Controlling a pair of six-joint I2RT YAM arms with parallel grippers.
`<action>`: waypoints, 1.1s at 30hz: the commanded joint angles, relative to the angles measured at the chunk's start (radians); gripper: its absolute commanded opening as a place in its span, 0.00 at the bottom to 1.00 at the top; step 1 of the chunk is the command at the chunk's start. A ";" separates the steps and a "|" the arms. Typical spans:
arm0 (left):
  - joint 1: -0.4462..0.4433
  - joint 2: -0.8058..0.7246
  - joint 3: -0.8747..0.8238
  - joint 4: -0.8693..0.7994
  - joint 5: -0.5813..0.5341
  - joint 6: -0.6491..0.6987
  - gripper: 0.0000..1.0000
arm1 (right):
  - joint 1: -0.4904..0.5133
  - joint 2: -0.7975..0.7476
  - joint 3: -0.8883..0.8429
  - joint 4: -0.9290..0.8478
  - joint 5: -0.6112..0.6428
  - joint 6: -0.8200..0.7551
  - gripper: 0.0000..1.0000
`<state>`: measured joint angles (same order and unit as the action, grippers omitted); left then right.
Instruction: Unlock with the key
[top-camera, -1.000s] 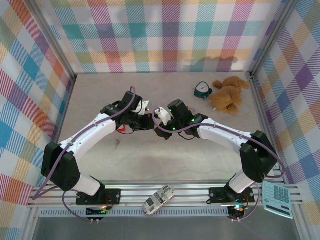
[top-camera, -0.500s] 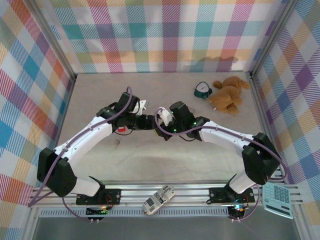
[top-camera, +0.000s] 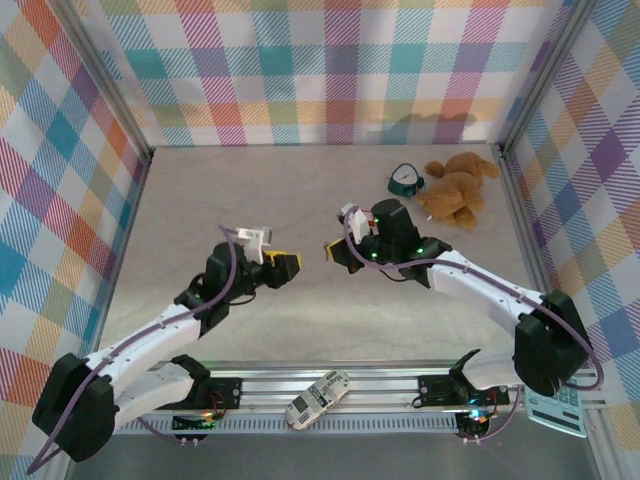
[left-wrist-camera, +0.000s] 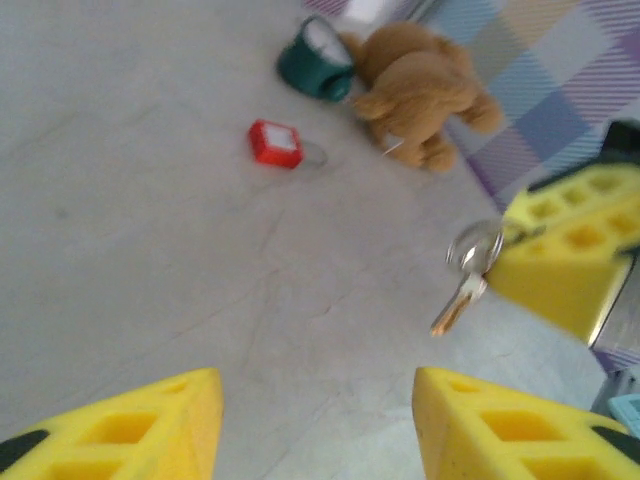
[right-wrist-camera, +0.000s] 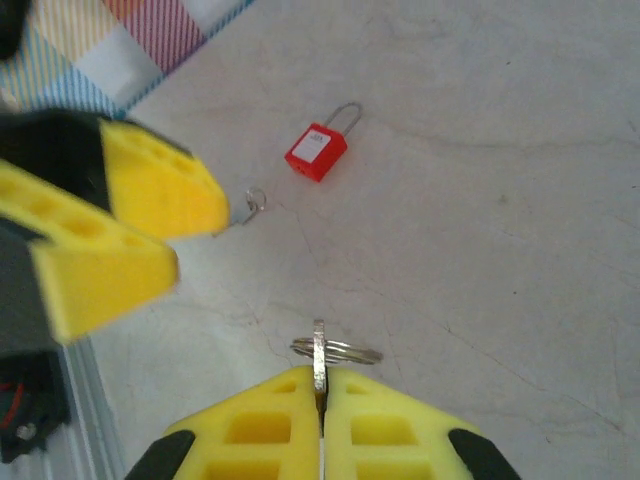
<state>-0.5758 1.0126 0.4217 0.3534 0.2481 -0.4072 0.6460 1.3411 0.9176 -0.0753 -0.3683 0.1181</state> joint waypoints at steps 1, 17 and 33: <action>-0.036 0.076 -0.125 0.632 0.092 0.052 0.53 | -0.037 -0.053 -0.024 0.064 -0.135 0.061 0.08; -0.086 0.438 0.028 0.968 0.408 0.050 0.33 | -0.068 -0.125 -0.104 0.184 -0.260 0.170 0.08; -0.087 0.453 0.034 0.954 0.480 0.032 0.18 | -0.068 -0.130 -0.113 0.243 -0.262 0.215 0.08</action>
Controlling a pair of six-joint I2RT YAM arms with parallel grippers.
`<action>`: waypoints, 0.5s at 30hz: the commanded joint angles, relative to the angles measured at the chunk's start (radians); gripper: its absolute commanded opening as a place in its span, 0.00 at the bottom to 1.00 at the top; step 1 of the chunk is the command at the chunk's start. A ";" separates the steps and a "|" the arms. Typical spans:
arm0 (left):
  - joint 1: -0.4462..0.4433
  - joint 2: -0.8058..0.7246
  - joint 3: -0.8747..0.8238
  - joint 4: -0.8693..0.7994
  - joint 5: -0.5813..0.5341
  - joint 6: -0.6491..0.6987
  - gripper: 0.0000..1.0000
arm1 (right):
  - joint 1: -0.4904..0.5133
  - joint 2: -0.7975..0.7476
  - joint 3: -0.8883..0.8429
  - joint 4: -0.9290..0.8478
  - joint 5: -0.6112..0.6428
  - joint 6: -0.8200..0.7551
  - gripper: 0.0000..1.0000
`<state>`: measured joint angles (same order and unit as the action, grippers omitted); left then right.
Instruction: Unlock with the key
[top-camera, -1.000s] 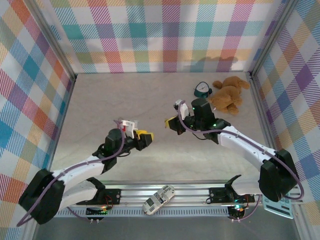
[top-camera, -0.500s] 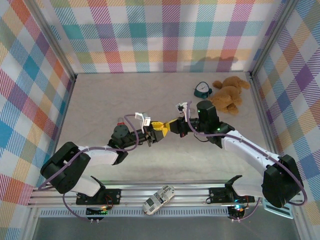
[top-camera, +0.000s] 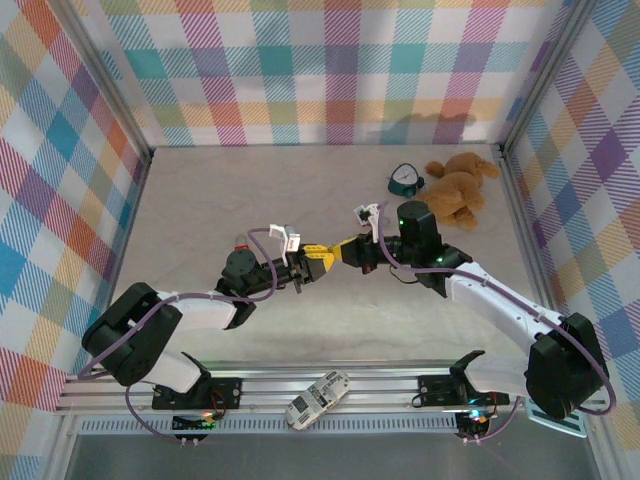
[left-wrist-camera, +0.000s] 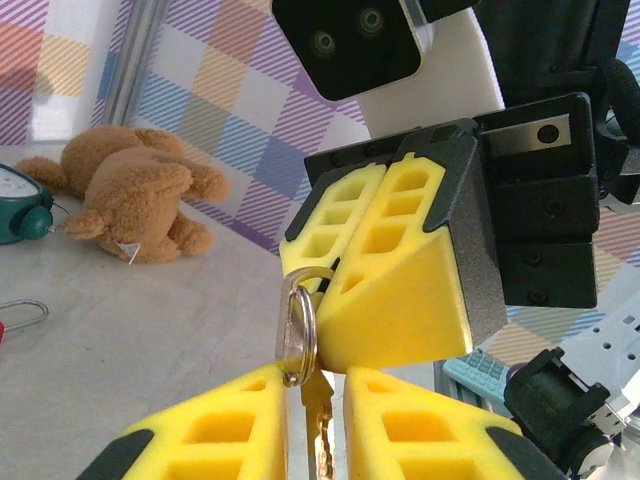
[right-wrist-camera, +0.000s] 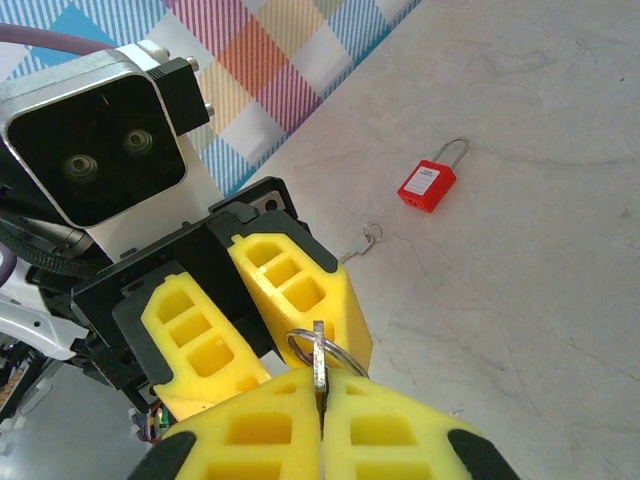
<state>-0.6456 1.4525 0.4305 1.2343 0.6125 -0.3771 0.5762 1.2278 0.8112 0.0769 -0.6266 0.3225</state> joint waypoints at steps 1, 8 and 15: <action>-0.016 0.017 0.024 0.076 0.121 -0.002 0.18 | 0.002 -0.019 -0.007 0.090 -0.002 0.009 0.08; -0.016 0.017 0.010 0.082 0.131 -0.011 0.28 | 0.002 -0.021 -0.006 0.087 0.010 0.009 0.07; -0.015 0.003 0.006 0.063 0.125 0.015 0.22 | 0.002 -0.019 -0.013 0.092 -0.005 0.017 0.07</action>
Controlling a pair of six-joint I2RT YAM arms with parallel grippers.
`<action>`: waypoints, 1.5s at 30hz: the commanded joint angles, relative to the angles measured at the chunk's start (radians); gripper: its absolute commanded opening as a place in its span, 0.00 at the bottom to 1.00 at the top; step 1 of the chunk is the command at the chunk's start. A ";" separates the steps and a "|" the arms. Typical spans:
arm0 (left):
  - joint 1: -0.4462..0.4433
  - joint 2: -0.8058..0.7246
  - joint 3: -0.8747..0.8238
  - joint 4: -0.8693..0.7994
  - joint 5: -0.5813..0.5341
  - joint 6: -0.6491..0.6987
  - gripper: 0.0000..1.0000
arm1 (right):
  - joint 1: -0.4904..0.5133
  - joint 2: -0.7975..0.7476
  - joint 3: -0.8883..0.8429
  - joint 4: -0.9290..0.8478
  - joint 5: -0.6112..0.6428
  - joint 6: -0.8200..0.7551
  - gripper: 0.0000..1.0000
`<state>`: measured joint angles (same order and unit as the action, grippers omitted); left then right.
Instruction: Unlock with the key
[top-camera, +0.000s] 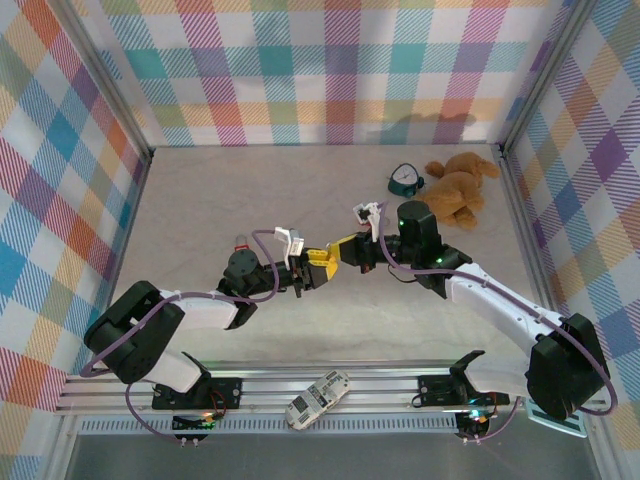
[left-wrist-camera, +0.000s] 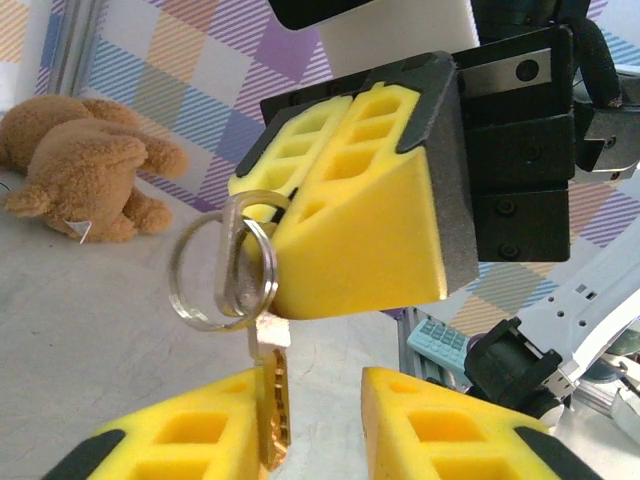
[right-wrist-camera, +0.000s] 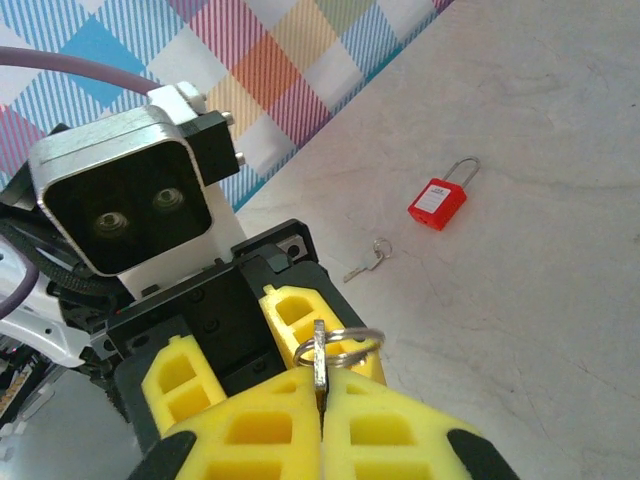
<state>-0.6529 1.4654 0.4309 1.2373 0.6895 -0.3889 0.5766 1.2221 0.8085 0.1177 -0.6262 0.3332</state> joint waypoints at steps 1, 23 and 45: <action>-0.008 -0.010 0.009 0.060 0.051 0.024 0.18 | 0.002 -0.015 -0.014 0.052 -0.006 0.007 0.07; -0.009 -0.175 0.128 -0.680 0.015 0.307 0.00 | -0.035 -0.092 0.075 -0.202 0.149 -0.154 0.58; -0.011 -0.215 0.221 -0.944 0.044 0.438 0.00 | -0.031 0.020 0.026 -0.156 -0.111 -0.167 0.53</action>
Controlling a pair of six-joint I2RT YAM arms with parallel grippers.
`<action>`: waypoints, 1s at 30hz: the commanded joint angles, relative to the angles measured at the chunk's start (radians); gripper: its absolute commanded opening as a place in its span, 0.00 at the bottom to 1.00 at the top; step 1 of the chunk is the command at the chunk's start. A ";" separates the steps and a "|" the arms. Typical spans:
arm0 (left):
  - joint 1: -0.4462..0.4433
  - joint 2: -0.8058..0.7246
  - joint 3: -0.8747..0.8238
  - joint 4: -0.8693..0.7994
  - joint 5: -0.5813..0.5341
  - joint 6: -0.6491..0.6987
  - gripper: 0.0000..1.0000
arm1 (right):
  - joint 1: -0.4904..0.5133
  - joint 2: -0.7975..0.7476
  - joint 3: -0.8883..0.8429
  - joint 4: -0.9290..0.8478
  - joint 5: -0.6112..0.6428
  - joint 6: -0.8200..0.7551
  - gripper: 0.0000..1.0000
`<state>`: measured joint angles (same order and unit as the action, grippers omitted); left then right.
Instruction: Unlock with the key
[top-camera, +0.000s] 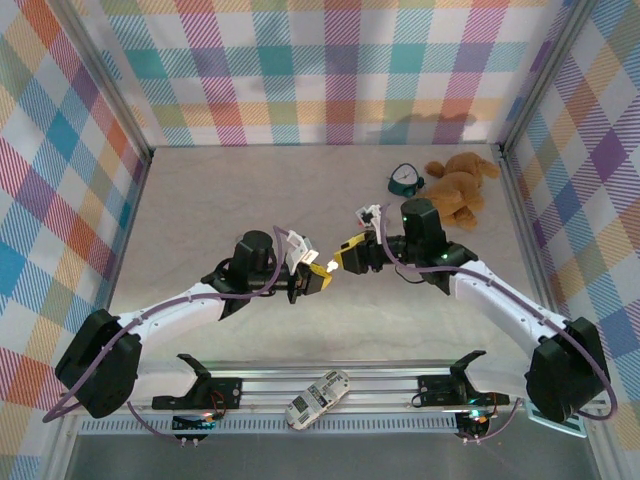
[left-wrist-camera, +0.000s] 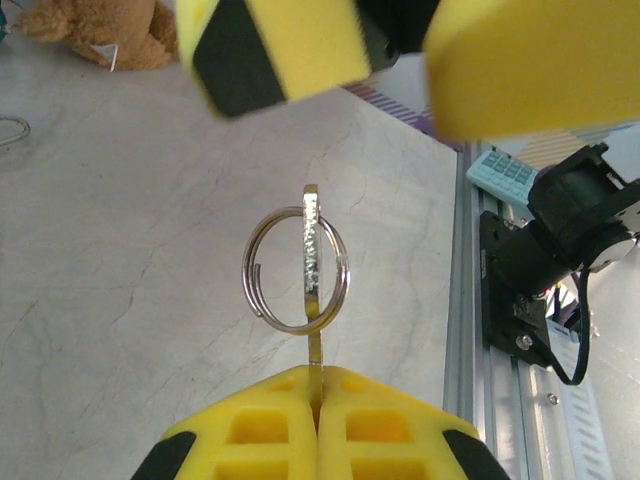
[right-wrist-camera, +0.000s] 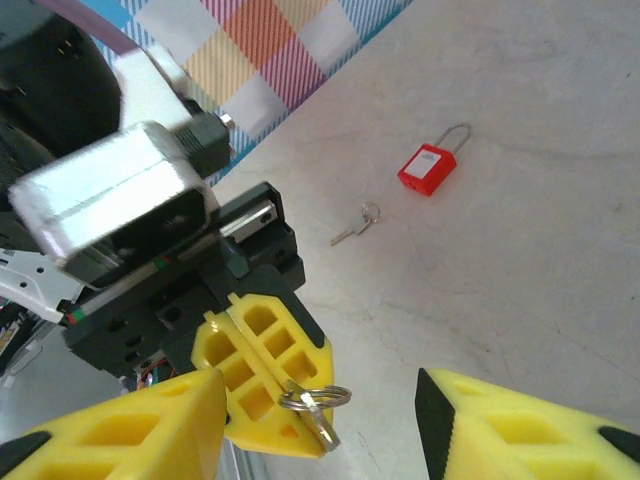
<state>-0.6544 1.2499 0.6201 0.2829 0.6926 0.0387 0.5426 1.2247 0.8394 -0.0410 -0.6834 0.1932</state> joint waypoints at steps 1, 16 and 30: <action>-0.010 0.002 0.033 0.010 0.042 0.010 0.00 | 0.006 0.025 -0.003 0.005 -0.062 -0.026 0.52; -0.010 0.019 0.038 0.036 0.070 -0.014 0.00 | 0.036 0.055 -0.005 0.015 -0.052 -0.020 0.12; -0.010 -0.026 0.006 0.051 -0.081 -0.034 0.81 | 0.039 -0.016 -0.042 0.029 0.109 0.016 0.02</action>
<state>-0.6571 1.2686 0.6254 0.2913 0.6735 0.0158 0.5827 1.2388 0.8055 -0.0177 -0.6556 0.2054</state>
